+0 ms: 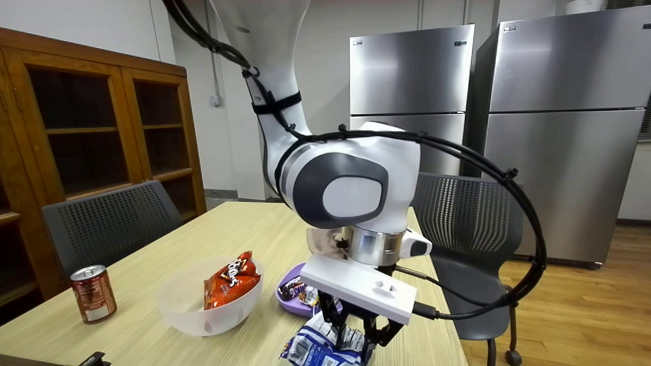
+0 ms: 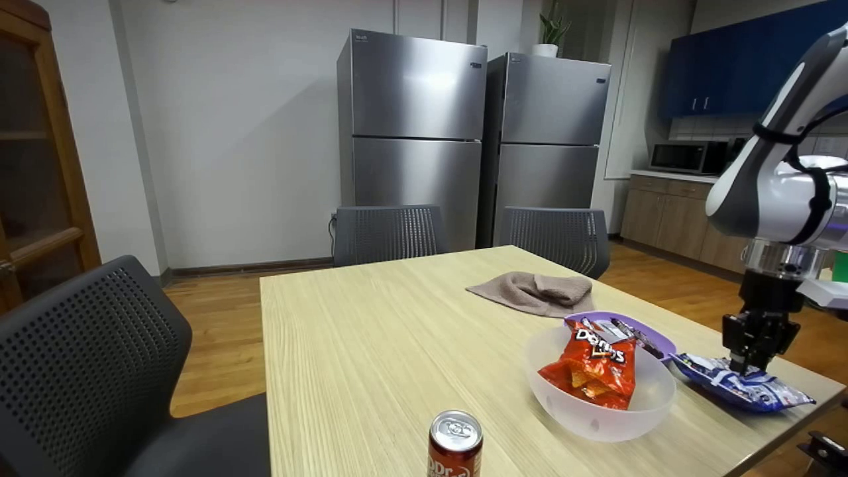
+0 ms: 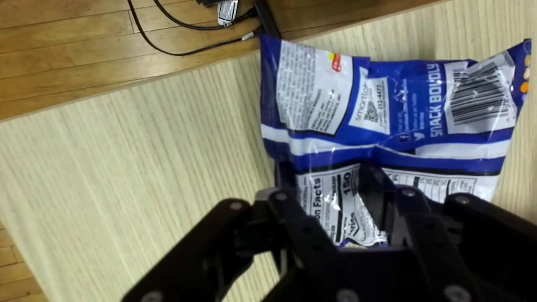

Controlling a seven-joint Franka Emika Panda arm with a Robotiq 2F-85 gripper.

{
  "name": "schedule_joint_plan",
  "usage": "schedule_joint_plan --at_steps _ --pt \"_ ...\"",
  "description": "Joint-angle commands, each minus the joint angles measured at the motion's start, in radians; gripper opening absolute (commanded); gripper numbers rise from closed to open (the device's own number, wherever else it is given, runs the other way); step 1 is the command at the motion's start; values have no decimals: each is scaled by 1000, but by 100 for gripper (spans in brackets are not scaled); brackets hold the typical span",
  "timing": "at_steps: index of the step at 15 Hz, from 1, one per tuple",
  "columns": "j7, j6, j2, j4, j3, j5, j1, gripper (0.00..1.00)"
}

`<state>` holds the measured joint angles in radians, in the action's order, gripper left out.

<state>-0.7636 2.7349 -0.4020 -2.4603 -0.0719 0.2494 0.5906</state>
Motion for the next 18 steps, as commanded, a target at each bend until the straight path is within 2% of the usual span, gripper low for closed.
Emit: schedule_joint_plan --at_steps 1,2,3,8,12,18 --pt "-24 -28 -13 24 24 23 27 12" --pt "-24 -29 -14 26 24 23 27 4" --pt "-24 -30 -16 28 23 23 27 1" --pt "-26 -34 -10 31 23 19 29 0" --pt "-20 1 48 -2 8 2 15 0" --pt "-85 -3 150 -35 18 32 21 0"
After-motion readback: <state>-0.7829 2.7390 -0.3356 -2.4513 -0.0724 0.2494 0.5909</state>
